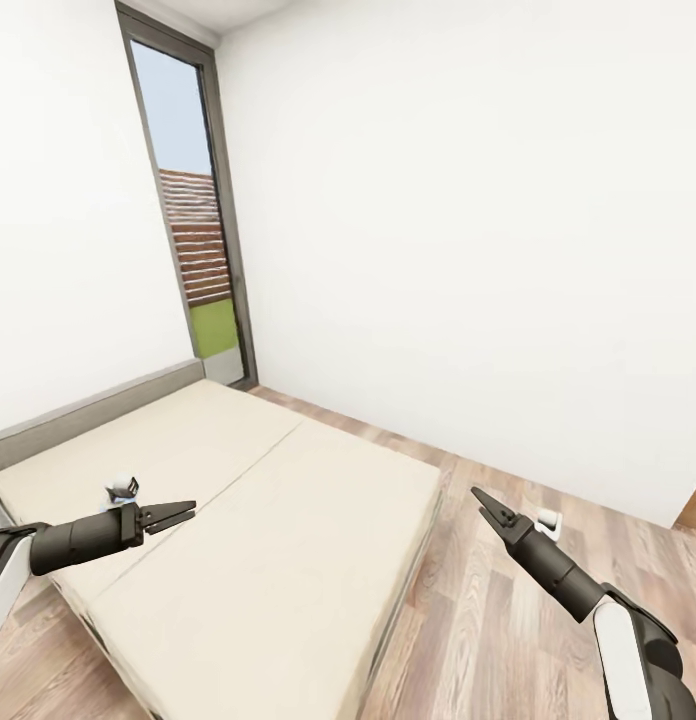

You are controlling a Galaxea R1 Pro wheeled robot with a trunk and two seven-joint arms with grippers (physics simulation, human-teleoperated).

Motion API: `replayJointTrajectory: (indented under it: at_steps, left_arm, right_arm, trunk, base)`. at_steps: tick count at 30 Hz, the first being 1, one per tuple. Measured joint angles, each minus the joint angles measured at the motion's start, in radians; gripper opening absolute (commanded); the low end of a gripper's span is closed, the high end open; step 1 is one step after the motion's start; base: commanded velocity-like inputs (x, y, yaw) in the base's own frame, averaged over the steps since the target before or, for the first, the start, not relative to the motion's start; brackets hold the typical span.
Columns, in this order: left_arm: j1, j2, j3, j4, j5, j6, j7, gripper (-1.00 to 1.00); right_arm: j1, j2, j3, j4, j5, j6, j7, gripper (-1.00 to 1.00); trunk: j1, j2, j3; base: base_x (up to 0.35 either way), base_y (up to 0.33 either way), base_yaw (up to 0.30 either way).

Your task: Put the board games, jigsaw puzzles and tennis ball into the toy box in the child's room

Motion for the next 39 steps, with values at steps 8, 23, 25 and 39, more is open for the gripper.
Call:
replayJointTrajectory:
  at_steps: [8, 23, 25, 39]
  left_arm:
    - [0.0, 0.0, 0.006, 0.0, 0.0, 0.0, 0.0, 1.0]
    - [0.0, -0.001, 0.012, 0.0, 0.0, 0.0, 0.0, 1.0]
    - [0.0, -0.001, 0.012, 0.0, 0.0, 0.0, 0.0, 1.0]
    - [0.0, -0.001, 0.012, 0.0, 0.0, 0.0, 0.001, 1.0]
  right_arm:
    - [0.0, 0.0, 0.0, 0.0, 0.0, -0.001, 0.0, 1.0]
    - [0.0, 0.0, 0.0, 0.0, 0.0, -0.001, 0.0, 1.0]
    - [0.0, 0.0, 0.0, 0.0, 0.0, -0.001, 0.0, 1.0]
    - [0.0, 0.0, 0.0, 0.0, 0.0, -0.001, -0.001, 1.0]
  trunk:
    - [0.0, 0.0, 0.004]
    - [0.0, -0.001, 0.013]
    - [0.0, -0.001, 0.014]
    - [0.0, -0.001, 0.015]
  base:
    - [0.0, 0.111, -0.225]
    - [0.0, 0.057, -0.238]
    - [0.0, 0.2, -0.113]
    - [0.0, 0.099, -0.054]
